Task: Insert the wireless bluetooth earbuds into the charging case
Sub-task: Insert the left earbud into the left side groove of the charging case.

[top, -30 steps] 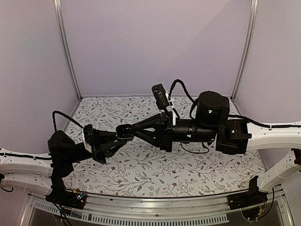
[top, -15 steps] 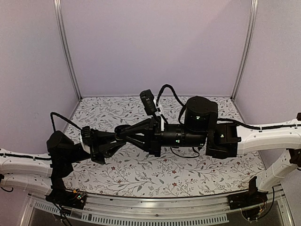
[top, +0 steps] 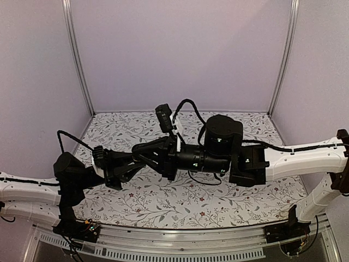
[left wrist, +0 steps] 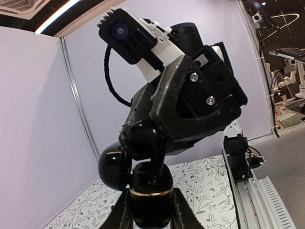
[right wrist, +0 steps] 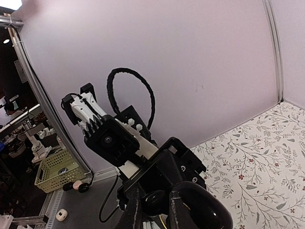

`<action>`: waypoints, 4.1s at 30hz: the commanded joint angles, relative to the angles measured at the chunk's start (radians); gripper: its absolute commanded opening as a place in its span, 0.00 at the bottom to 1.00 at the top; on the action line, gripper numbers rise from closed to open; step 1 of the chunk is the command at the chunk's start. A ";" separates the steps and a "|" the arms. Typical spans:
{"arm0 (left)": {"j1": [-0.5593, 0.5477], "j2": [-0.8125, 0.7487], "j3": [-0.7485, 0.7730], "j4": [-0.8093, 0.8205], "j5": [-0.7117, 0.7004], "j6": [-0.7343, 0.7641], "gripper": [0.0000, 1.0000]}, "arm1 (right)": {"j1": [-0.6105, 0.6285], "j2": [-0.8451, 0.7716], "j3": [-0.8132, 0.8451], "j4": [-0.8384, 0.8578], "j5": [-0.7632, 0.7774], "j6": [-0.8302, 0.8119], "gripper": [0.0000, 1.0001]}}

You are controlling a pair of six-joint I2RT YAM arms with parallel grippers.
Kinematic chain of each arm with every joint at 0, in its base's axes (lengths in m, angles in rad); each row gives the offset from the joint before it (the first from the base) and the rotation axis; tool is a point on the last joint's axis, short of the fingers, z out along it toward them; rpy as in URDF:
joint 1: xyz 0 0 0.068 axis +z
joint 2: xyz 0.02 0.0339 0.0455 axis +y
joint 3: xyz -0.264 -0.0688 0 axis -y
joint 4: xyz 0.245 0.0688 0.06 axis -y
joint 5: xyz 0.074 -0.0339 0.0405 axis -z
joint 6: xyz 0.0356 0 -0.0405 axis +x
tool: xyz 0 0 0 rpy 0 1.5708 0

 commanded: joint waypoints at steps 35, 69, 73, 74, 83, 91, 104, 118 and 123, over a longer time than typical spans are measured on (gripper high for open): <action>-0.020 -0.057 -0.034 0.060 -0.107 0.003 0.00 | 0.037 0.092 0.071 -0.071 0.320 0.126 0.00; -0.022 -0.052 -0.055 0.102 -0.164 -0.005 0.00 | 0.046 0.129 0.103 -0.128 0.440 0.220 0.01; -0.022 -0.049 -0.054 0.100 -0.155 -0.005 0.00 | 0.046 0.129 0.115 -0.158 0.473 0.225 0.01; -0.022 -0.049 -0.053 0.099 -0.153 -0.005 0.00 | 0.046 0.128 0.115 -0.161 0.478 0.226 0.02; -0.022 -0.052 -0.052 0.099 -0.137 -0.003 0.00 | 0.043 0.126 0.115 -0.190 0.513 0.261 0.00; -0.022 -0.046 -0.054 0.115 -0.133 0.012 0.00 | 0.029 0.117 0.111 -0.191 0.481 0.331 0.00; -0.021 -0.050 -0.048 0.116 -0.139 0.027 0.00 | 0.005 0.116 0.098 -0.193 0.456 0.407 0.17; -0.019 -0.041 -0.056 0.139 -0.145 -0.011 0.00 | 0.006 0.113 0.128 -0.211 0.473 0.334 0.24; -0.020 -0.026 -0.058 0.156 -0.154 -0.019 0.00 | 0.012 0.133 0.147 -0.188 0.423 0.295 0.20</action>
